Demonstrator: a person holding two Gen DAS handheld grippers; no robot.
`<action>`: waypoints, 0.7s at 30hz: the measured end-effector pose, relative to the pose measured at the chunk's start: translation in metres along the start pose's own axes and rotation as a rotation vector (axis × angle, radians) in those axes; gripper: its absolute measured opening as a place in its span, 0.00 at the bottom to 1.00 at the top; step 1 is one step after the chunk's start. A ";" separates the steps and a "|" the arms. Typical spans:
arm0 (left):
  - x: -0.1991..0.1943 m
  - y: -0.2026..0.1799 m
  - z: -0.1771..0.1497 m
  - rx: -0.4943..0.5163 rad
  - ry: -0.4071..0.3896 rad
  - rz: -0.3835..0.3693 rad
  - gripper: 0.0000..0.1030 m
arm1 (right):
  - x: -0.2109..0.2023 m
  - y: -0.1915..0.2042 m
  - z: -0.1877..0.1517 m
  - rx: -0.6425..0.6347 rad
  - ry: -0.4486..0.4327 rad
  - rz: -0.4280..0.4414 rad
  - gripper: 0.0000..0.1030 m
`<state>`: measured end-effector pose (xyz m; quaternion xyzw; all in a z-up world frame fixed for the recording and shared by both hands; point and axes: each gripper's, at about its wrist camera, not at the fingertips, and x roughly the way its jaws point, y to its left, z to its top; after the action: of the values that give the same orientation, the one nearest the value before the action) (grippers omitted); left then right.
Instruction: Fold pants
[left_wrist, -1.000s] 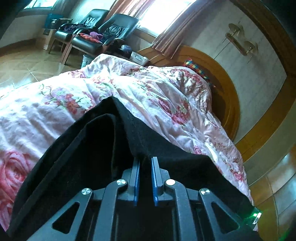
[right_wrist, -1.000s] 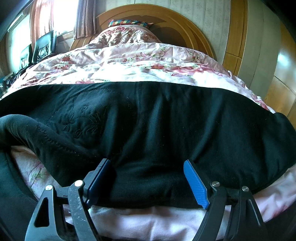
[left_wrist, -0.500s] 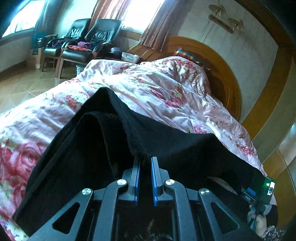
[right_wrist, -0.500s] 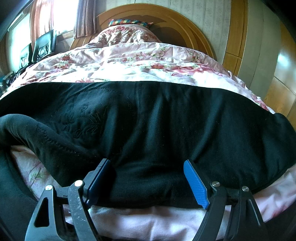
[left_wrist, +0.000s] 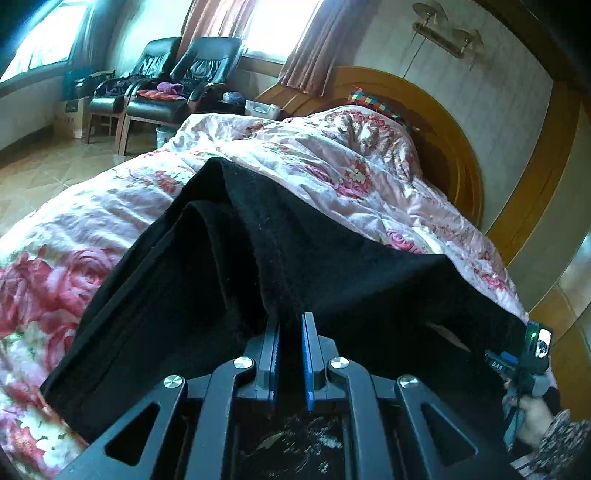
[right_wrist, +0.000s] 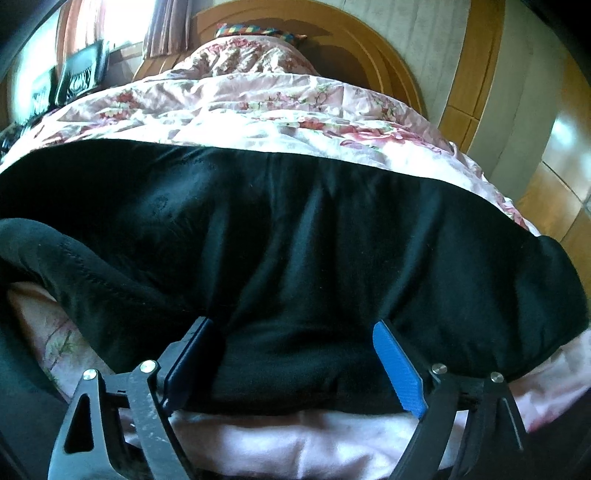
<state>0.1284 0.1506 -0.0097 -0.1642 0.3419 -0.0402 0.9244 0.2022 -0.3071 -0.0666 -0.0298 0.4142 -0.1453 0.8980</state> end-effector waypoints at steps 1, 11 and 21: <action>0.000 0.000 -0.001 0.008 0.001 0.011 0.10 | 0.000 0.000 0.000 -0.001 0.003 -0.004 0.87; -0.001 -0.012 -0.013 0.114 -0.007 0.090 0.10 | -0.003 0.004 -0.001 -0.018 0.014 -0.072 0.93; -0.004 -0.002 -0.020 0.102 -0.047 0.081 0.10 | -0.064 0.030 0.034 -0.077 -0.110 -0.026 0.93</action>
<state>0.1126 0.1435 -0.0207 -0.1038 0.3242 -0.0165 0.9401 0.1950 -0.2628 -0.0026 -0.0778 0.3689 -0.1392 0.9157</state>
